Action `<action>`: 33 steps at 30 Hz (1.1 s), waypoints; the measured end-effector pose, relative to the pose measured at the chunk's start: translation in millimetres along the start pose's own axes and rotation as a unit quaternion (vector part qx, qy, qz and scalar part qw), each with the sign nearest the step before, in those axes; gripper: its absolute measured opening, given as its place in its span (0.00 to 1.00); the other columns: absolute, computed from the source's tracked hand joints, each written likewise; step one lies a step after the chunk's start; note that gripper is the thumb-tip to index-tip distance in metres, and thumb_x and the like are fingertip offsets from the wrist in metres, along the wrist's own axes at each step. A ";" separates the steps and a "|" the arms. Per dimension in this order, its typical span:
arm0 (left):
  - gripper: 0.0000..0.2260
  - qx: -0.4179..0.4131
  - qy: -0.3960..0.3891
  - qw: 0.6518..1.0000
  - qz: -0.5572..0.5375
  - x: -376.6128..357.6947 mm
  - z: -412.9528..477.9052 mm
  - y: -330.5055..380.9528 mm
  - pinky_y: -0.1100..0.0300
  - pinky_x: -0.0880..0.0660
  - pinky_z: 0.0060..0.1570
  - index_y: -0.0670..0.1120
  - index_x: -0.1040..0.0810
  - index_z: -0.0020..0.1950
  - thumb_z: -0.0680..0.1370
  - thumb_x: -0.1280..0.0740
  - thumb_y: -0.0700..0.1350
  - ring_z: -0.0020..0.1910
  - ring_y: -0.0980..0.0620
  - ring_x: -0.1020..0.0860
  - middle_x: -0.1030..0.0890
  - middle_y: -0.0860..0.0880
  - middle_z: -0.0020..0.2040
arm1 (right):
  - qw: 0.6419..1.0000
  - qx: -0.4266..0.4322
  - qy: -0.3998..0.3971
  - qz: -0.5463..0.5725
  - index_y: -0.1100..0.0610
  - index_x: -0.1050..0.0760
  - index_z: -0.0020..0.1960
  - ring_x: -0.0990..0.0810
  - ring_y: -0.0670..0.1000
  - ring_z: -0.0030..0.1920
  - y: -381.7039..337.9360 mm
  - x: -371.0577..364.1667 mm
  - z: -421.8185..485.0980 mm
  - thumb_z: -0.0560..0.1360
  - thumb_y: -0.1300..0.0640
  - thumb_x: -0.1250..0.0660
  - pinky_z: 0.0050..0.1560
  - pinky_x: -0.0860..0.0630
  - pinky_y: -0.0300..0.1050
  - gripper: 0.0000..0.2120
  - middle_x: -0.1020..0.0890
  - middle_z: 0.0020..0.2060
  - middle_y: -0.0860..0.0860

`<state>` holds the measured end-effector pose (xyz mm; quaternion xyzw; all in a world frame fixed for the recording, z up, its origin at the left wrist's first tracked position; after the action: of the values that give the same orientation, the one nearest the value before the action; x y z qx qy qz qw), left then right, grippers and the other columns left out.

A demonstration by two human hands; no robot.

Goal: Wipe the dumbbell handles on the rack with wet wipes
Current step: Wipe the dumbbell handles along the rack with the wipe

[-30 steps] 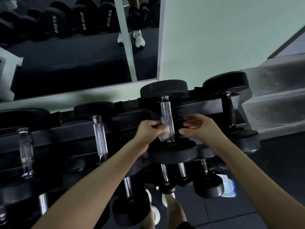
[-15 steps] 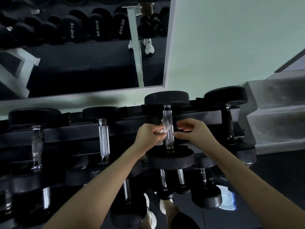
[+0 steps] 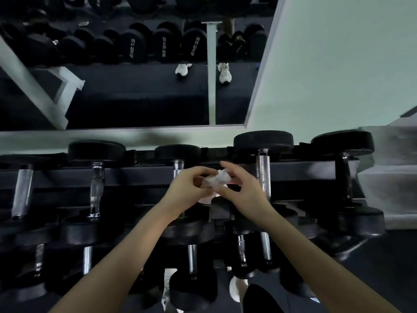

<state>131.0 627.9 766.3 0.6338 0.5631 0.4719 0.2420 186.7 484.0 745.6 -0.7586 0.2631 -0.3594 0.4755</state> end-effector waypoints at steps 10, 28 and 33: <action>0.18 -0.064 0.025 0.997 0.047 78.4 -18.5 -66.0 0.68 0.24 0.43 0.52 0.21 0.50 0.64 0.24 0.38 0.43 0.62 0.20 0.18 0.55 0.45 | 0.987 -0.066 0.121 0.087 0.52 0.20 0.52 0.18 0.47 0.46 -20.9 -131.4 -2.3 0.70 0.58 0.28 0.49 0.22 0.42 0.11 0.16 0.42 0.48; 0.11 0.102 0.139 0.977 -0.125 94.4 24.8 -105.8 0.60 0.29 0.38 0.45 0.20 0.32 0.74 0.29 0.45 0.32 0.55 0.26 0.21 0.50 0.31 | 0.950 -0.189 0.228 0.104 0.55 0.29 0.26 0.30 0.49 0.28 14.3 -92.0 24.5 0.69 0.54 0.25 0.34 0.32 0.43 0.18 0.27 0.22 0.48; 0.12 0.147 0.174 0.962 -0.148 106.9 24.0 -128.3 0.64 0.30 0.39 0.45 0.22 0.33 0.77 0.33 0.45 0.33 0.55 0.28 0.23 0.50 0.32 | 0.957 -0.169 0.235 0.019 0.59 0.27 0.35 0.27 0.53 0.33 17.9 -49.9 20.7 0.72 0.52 0.29 0.39 0.28 0.50 0.13 0.25 0.29 0.54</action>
<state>81.1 765.9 683.1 0.4799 0.7472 0.4460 0.1117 172.1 524.6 708.5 -0.7168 0.4387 -0.4688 0.2719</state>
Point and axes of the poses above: each hand's wrist, its own z-axis towards the middle knuckle, its own x-axis out of the back of the hand, y = z × x, the point moved 3 cm from there along z, towards the middle knuckle
